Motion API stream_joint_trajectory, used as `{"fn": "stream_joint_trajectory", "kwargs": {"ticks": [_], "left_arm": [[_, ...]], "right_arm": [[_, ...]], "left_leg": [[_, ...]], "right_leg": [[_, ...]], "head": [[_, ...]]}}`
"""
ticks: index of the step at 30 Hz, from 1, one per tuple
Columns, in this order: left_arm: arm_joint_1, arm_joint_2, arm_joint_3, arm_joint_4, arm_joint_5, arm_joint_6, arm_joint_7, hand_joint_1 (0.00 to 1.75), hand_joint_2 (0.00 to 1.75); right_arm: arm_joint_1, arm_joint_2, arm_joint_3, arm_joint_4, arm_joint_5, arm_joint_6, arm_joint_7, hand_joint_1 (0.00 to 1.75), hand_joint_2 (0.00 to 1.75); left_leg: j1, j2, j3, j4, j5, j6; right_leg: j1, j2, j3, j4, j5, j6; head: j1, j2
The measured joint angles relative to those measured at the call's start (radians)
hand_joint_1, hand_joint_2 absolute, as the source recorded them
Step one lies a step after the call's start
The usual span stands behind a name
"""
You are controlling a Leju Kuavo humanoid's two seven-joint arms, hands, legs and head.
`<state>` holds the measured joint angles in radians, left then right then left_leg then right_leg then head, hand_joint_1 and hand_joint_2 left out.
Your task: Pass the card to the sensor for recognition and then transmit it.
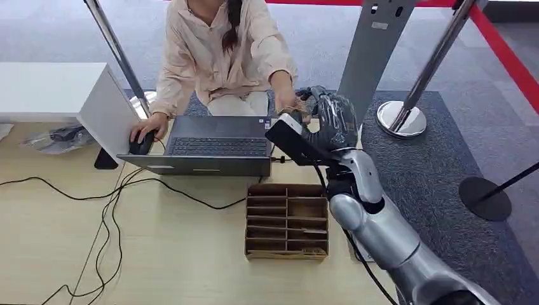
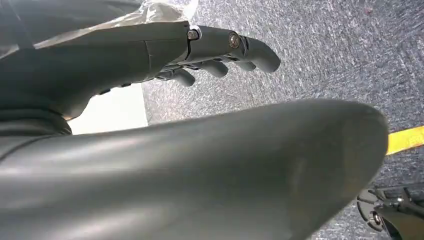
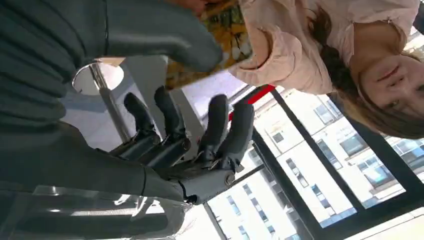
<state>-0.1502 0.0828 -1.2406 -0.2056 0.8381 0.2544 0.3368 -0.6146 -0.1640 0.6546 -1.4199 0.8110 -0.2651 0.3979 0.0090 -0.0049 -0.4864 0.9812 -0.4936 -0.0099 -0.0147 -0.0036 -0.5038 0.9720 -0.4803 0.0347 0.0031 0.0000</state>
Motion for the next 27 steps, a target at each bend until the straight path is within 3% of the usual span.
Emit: {"fn": "stream_joint_trajectory", "kwargs": {"ticks": [3, 4, 12, 19, 27], "left_arm": [[0.001, 0.0, 0.0, 0.0, 0.008, 0.0, 0.002, 0.0, 0.0], [0.002, 0.0, 0.0, 0.0, 0.01, 0.0, 0.005, 0.0, 0.0], [0.006, 0.0, 0.0, 0.0, 0.037, 0.0, 0.022, 0.0, 0.0], [0.012, 0.002, 0.0, 0.002, 0.076, 0.004, 0.043, 0.0, 0.0], [0.012, 0.002, 0.003, 0.002, 0.092, 0.017, 0.056, 0.0, 0.0]], "right_arm": [[0.003, -0.001, 0.006, -0.012, 0.02, -0.008, 0.01, 0.0, 0.0], [0.004, -0.001, 0.007, -0.018, 0.024, -0.01, 0.011, 0.0, 1.75], [0.051, -0.035, 0.009, -0.159, 0.033, 0.016, 0.038, 0.0, 1.75], [0.181, -0.142, -0.023, -0.361, 0.023, 0.078, 0.073, 0.0, 1.75], [0.301, -0.244, -0.086, -0.491, 0.006, 0.129, 0.072, 0.0, 1.75]], "left_leg": [[0.0, 0.0, 0.0, 0.0, 0.0, 0.0], [0.0, 0.0, 0.001, 0.0, 0.0, 0.0], [0.0, 0.0, 0.001, 0.0, 0.0, 0.0], [0.0, 0.0, 0.001, 0.001, 0.0, 0.0], [0.0, 0.0, 0.001, 0.001, 0.0, 0.0]], "right_leg": [[0.0, 0.0, 0.0, 0.0, 0.0, 0.0], [0.0, 0.0, 0.0, 0.0, 0.0, 0.0], [0.0, 0.0, 0.0, 0.0, 0.0, 0.0], [0.0, 0.0, 0.0, -0.001, 0.0, 0.0], [0.0, 0.0, 0.0, -0.001, 0.0, 0.0]], "head": [[0.0, 0.0], [0.0, 0.0], [0.0, 0.0], [0.0, 0.0], [0.0, 0.0]]}}
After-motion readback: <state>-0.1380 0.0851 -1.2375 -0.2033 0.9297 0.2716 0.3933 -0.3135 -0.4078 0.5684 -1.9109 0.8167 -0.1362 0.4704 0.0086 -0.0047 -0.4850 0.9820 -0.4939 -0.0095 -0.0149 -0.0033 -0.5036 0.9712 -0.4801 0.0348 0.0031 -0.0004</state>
